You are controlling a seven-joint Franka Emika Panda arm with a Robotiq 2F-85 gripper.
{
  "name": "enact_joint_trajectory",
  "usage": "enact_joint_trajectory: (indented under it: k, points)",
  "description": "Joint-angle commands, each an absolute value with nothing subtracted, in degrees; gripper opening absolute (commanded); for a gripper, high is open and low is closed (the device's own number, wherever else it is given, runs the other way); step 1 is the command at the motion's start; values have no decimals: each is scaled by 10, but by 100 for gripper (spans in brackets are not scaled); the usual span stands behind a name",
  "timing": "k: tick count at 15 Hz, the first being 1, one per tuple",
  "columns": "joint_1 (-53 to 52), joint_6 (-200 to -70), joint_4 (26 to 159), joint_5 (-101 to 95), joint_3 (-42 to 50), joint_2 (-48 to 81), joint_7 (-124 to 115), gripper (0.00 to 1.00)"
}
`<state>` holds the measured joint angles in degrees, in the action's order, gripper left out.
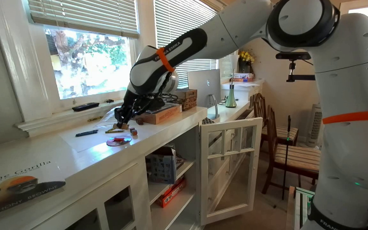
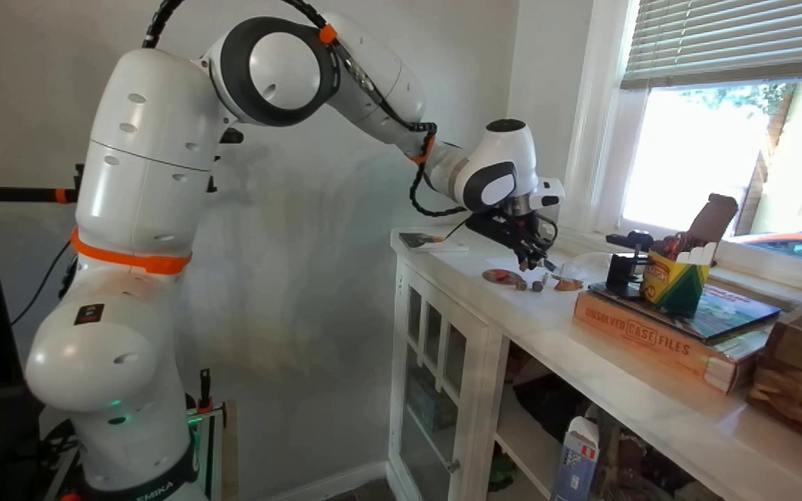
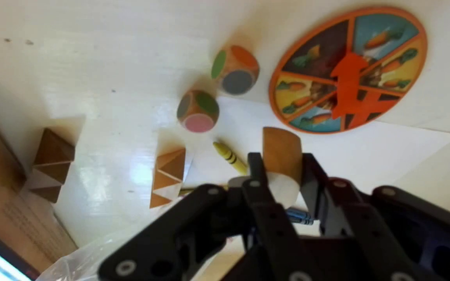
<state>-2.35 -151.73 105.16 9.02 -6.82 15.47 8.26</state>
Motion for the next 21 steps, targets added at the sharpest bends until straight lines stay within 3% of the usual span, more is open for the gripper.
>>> enact_joint_trajectory:
  k: [1,21]
  points:
    - [-10,-1511,1084,101,-70,110,99,7]
    - [-7,-1435,1166,40,-14,67,19,7]
